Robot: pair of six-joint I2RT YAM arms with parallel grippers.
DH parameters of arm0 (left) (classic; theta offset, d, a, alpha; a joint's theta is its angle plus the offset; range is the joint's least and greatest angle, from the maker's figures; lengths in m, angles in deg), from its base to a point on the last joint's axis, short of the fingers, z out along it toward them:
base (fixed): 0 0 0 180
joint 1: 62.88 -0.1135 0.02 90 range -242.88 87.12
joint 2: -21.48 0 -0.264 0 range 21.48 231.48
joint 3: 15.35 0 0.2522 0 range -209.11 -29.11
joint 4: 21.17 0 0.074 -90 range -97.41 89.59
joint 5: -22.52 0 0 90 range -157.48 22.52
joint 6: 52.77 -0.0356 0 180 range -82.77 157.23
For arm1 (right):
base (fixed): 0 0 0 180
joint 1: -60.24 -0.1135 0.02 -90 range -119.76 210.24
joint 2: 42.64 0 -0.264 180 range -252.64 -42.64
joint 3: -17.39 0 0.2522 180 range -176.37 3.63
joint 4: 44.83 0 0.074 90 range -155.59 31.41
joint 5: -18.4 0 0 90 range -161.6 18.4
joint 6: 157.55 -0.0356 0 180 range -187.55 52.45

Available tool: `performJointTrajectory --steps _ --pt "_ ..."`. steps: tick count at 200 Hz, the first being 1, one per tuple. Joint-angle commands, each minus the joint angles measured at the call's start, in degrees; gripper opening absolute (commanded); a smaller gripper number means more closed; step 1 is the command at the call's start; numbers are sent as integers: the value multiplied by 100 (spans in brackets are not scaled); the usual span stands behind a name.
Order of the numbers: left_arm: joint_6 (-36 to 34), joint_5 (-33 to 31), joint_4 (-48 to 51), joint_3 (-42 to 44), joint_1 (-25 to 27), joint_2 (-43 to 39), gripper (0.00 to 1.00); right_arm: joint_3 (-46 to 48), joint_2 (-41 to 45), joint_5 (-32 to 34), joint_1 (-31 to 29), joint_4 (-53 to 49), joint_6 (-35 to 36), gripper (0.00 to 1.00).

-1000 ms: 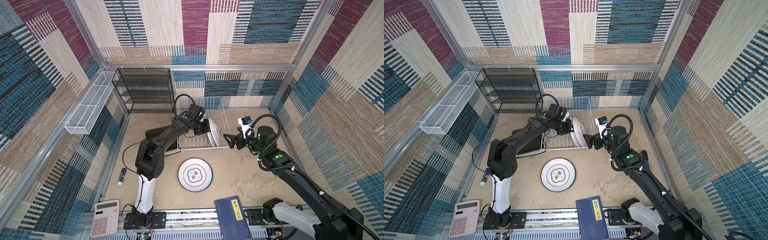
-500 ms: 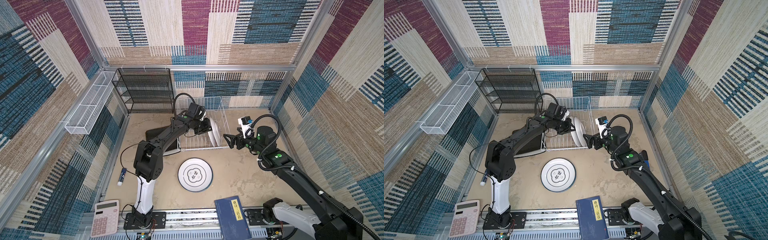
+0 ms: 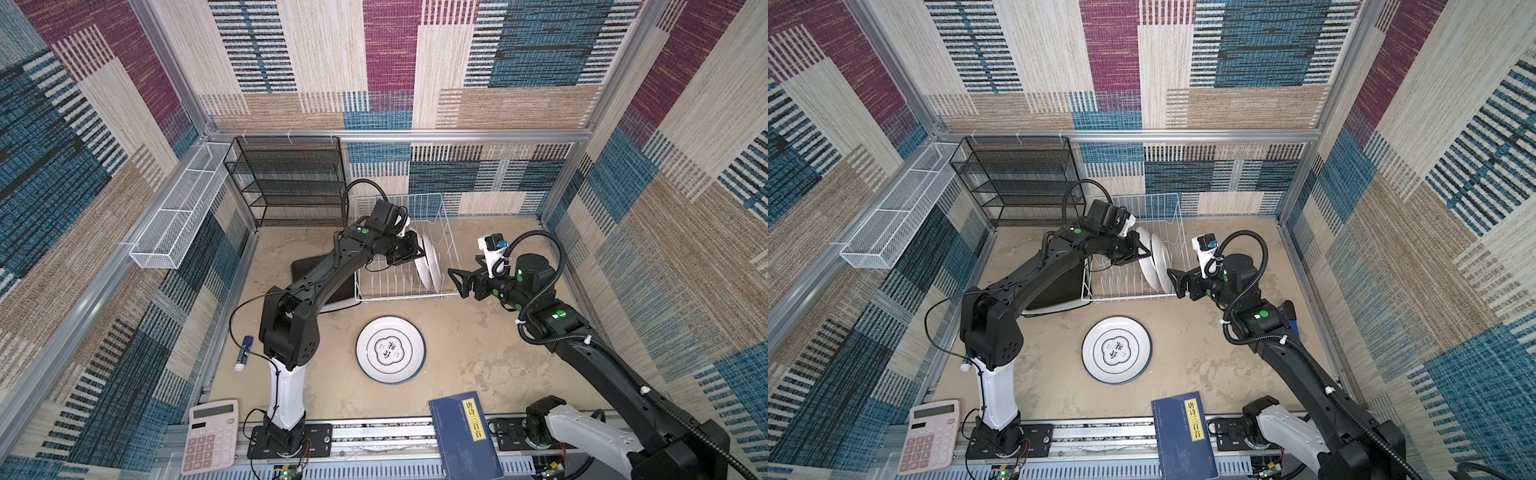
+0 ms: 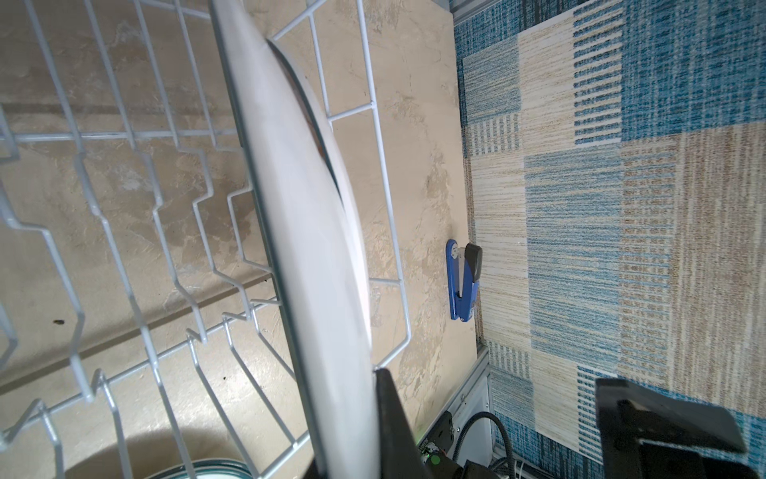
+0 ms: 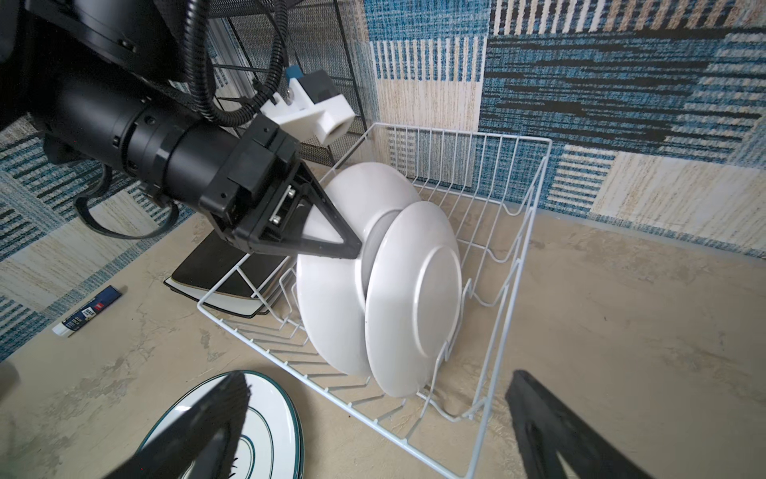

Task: Unload the plates from the dish rack
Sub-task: 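Lift the printed white plate up out of the rack with the left gripper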

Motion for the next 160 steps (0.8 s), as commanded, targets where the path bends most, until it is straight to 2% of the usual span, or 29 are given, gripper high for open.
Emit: performJointTrajectory --steps 1,160 --pt "-115 -363 493 -45 -18 -174 0 20 36 16 -2 155 -12 99" --pt "-279 -534 614 -151 -28 -750 0 -64 -19 58 -1 192 -197 99"
